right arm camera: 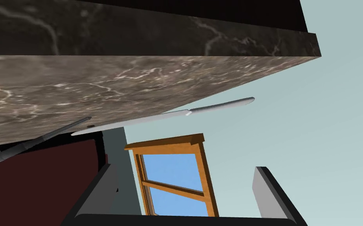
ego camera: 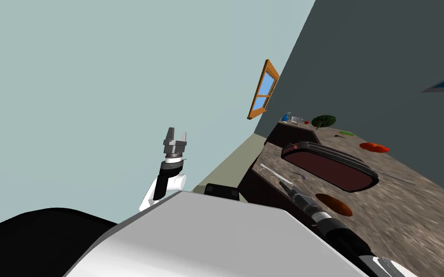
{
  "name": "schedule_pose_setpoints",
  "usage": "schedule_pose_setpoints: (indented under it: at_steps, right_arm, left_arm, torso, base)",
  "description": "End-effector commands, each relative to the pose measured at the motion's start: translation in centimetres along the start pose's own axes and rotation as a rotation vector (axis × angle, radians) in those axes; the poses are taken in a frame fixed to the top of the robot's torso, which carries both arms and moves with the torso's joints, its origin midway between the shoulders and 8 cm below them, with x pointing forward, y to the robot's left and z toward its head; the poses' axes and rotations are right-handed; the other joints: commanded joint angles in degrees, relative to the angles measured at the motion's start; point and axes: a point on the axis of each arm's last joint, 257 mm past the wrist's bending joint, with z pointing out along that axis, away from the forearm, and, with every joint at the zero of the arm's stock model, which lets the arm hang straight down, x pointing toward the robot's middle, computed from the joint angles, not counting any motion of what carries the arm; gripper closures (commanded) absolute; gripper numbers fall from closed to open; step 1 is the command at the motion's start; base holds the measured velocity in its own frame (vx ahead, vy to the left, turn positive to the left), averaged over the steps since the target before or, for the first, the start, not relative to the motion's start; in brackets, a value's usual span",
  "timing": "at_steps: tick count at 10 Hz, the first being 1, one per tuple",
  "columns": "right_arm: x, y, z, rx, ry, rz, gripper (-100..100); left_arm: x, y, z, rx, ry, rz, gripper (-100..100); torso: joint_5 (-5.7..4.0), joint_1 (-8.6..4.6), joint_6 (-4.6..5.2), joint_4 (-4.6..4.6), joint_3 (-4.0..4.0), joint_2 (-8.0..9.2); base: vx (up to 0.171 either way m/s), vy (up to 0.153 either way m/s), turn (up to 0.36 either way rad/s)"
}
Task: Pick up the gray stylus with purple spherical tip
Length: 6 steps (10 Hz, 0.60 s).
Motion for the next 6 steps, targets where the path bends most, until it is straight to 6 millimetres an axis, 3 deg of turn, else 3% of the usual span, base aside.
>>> schedule_pose_setpoints:
  at_steps: [1, 3, 4, 6]
  right_arm:
    - [0.4, -1.6, -0.7, 0.023, 0.033, -0.04, -100]
    - [2.0, -6.2, -3.2, 0.098, 0.145, -0.16, -100]
    - [2.1, -6.6, -3.3, 0.101, 0.158, -0.179, -100]
    - [3.5, -11.3, -6.3, 0.172, 0.273, -0.284, -100]
  left_arm:
    - [0.0, 0.0, 0.0, 0.0, 0.0, 0.0, 0]
    - [0.0, 0.0, 0.0, 0.0, 0.0, 0.0, 0]
    - [0.0, 0.0, 0.0, 0.0, 0.0, 0.0, 0]
    - [0.0, 0.0, 0.0, 0.0, 0.0, 0.0, 0]
  torso:
    - [0.0, 0.0, 0.0, 0.0, 0.0, 0.0]
    - [0.0, -0.03, -0.01, 0.0, -0.01, -0.01]
    - [-0.01, -0.06, -0.01, -0.01, -0.04, -0.07]
    - [-0.02, -0.07, 0.0, -0.01, -0.03, -0.05]
  base:
    - [0.017, 0.002, 0.107]
    - [0.027, 0.002, 0.258]
    - [0.032, -0.01, 0.112]
    - [0.037, -0.011, 0.256]
